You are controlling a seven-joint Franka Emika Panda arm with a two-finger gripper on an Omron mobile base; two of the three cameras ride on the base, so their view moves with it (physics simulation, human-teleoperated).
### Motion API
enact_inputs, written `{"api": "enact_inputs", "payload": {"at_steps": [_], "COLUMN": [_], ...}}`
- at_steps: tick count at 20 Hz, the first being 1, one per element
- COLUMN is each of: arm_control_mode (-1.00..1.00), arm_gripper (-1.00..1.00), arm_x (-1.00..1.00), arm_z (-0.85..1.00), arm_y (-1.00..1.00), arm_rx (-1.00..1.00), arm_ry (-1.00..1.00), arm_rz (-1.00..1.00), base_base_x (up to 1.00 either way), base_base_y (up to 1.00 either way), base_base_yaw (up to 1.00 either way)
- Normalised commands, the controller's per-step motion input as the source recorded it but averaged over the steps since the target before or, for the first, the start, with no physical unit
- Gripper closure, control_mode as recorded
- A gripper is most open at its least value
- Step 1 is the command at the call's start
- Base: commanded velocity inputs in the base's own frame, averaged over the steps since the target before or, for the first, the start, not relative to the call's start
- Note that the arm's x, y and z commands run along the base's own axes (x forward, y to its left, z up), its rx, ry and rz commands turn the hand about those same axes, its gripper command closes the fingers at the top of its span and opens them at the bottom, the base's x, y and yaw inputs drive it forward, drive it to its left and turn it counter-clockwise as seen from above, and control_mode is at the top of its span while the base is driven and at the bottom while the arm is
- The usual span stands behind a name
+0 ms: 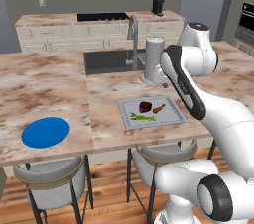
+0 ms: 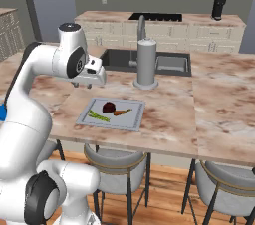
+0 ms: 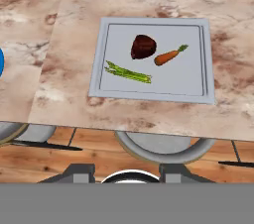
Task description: Create a steak meal by picking up the steak and asparagus from the tray and placing them on the plate. Leave the carrot on the tray.
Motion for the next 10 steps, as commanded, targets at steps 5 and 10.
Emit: {"api": "enact_inputs", "payload": {"at_steps": [5,10], "arm_control_mode": [-1.00,-1.00], "arm_gripper": [-1.00,-1.00], "arm_x": [0.00,0.02], "arm_z": [-0.47,-0.60], "arm_y": [0.10,0.17], "arm_rx": [-0.03,-0.04], "arm_ry": [0.00,0.00], "arm_rz": [0.00,0.00], "base_base_x": [0.00,0.00], "base_base_y": [0.00,0.00], "base_base_yaw": [0.00,0.00]}}
